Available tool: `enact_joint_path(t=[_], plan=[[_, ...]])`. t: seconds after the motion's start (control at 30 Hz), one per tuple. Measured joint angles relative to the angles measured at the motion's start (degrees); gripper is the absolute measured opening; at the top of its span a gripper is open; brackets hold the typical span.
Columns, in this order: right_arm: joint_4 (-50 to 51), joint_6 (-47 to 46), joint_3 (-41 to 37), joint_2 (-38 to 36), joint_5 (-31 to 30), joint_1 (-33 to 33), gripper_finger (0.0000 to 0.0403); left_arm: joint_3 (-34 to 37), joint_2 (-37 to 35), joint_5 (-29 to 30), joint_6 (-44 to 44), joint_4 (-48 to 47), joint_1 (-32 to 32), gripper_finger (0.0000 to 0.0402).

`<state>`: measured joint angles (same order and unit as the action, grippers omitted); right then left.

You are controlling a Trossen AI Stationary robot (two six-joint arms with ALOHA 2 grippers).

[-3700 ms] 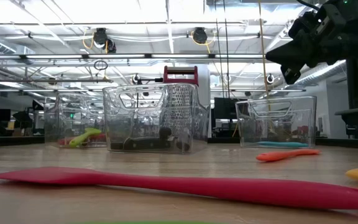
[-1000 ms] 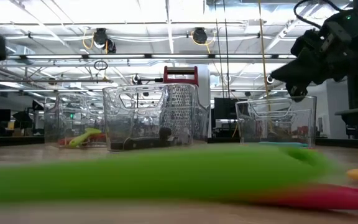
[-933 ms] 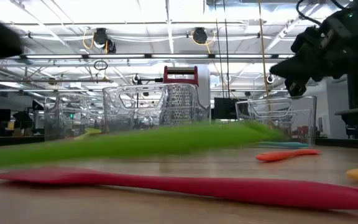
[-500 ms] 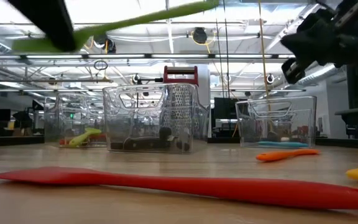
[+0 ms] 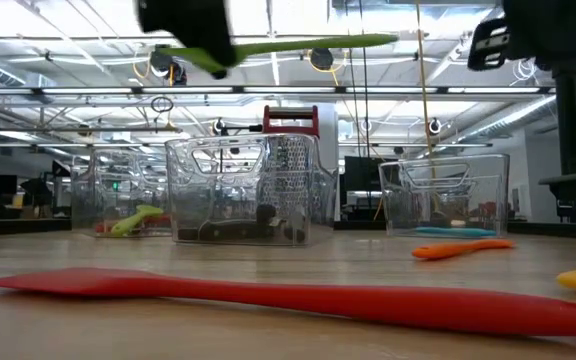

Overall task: Pick & Place Kitchen Items
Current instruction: Put the green spatula on the right transparent bin

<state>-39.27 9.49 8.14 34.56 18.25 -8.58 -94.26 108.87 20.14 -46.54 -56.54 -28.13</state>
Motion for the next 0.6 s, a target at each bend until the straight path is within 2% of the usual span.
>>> enact_joint_path(t=[0.17, 0.27, 0.43, 0.6], plan=[[0.7, 9.0, 3.8, 6.1, -8.1, -8.9, 0.0002, 0.0, 0.1, -9.6, 4.0, 5.7, 5.1, 0.0054], [4.9, 13.1, 8.1, 10.8, -15.3, -12.6, 0.0002, 0.0, 0.0, -14.4, 5.3, 8.2, 7.3, 0.0054], [16.2, 18.3, 16.4, 19.0, -29.8, -16.1, 0.0002, 0.0, 0.0, -18.1, 5.8, 8.5, 10.1, 0.0054], [21.0, 20.7, 22.4, 26.2, -37.2, -17.2, 0.0001, 0.0, 0.0, -20.8, 7.5, 8.3, 12.0, 0.0054]])
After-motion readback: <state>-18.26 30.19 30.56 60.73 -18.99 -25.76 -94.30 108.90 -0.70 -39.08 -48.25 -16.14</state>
